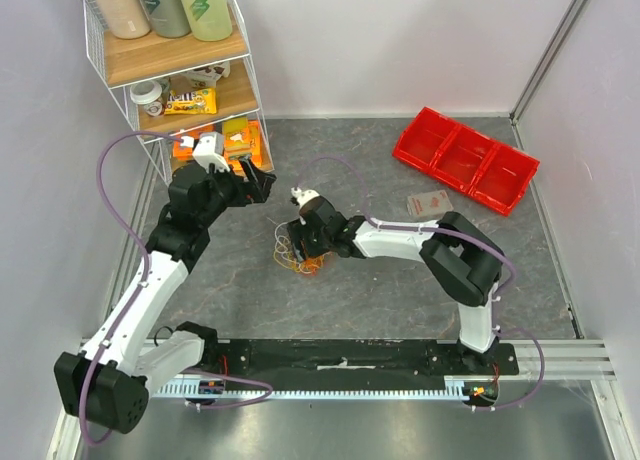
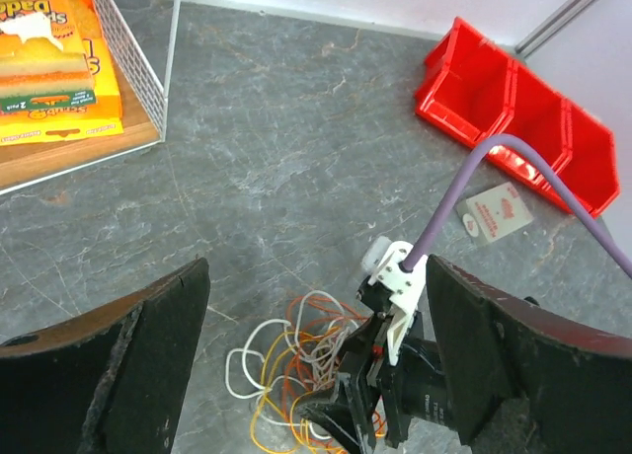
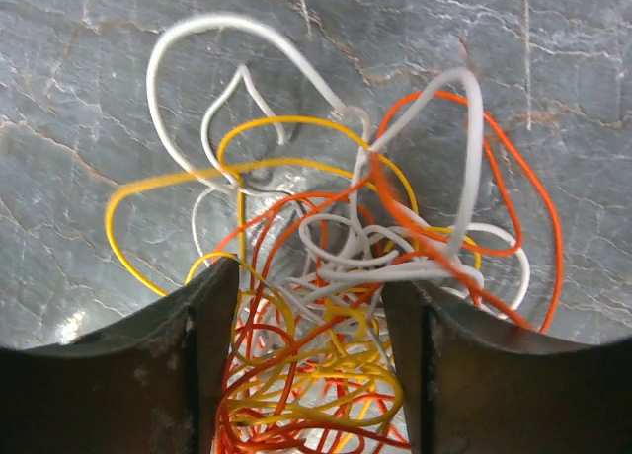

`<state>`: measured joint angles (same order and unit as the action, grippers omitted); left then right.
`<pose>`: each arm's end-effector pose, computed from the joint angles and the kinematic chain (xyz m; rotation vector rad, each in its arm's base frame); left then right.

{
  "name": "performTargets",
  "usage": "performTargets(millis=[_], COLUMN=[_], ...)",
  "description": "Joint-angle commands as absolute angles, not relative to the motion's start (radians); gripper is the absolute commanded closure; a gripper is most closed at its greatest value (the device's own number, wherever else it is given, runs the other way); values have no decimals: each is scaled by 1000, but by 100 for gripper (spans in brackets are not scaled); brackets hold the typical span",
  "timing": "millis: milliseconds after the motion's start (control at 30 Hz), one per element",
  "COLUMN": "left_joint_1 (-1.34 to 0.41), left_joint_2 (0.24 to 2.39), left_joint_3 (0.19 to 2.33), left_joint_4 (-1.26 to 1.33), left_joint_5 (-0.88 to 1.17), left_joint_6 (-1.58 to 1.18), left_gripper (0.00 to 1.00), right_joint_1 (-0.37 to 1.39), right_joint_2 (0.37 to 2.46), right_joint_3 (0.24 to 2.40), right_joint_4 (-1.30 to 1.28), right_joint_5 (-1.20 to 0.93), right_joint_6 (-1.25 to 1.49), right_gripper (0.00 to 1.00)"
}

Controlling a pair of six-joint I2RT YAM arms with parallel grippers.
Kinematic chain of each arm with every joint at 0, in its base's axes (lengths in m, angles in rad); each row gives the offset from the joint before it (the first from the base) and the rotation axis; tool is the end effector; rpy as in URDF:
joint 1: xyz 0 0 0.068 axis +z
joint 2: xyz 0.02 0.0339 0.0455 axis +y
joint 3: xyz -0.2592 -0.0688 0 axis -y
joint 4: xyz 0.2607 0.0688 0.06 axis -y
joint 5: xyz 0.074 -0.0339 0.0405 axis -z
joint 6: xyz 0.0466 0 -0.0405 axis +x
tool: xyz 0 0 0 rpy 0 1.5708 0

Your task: Untangle the cables

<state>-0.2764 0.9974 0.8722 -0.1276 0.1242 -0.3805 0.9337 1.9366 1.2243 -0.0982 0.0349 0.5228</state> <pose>0.2504 -0.0770 0.3281 -0.0073 1.8600 -0.5735 0.2585 0.3466 0.1432 -0.4890 2.4312 0.6272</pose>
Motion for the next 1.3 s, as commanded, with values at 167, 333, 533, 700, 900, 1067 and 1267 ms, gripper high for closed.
performTargets(millis=[167,333,533,700,900,1067,1267], left_joint_1=[-275,-276,-276,-287,-285,-304,-321], left_joint_2=[1026,1171,1334,1341,1344,1367,1350], left_joint_3=[881,880,942,908,927,927,913], left_joint_4=[-55,52,84,190,126,159,224], left_joint_5=[305,601,906,951,919,969,991], left_joint_6=[-538,-637,-702,-753,-715,-733,-747], left_gripper=[10,19,30,32,35,35,32], right_joint_1=[927,911,824,721,693,692,690], right_joint_2=[1599,1441,1321,1261,1198,1105,1060], right_joint_3=[1062,982,845,790,818,834,905], right_joint_4=[2,2,122,175,-31,26,2], right_joint_5=[121,91,-66,-181,-55,-173,-164], right_joint_6=[500,470,482,549,535,597,702], right_gripper=[86,100,100,94,100,100,100])
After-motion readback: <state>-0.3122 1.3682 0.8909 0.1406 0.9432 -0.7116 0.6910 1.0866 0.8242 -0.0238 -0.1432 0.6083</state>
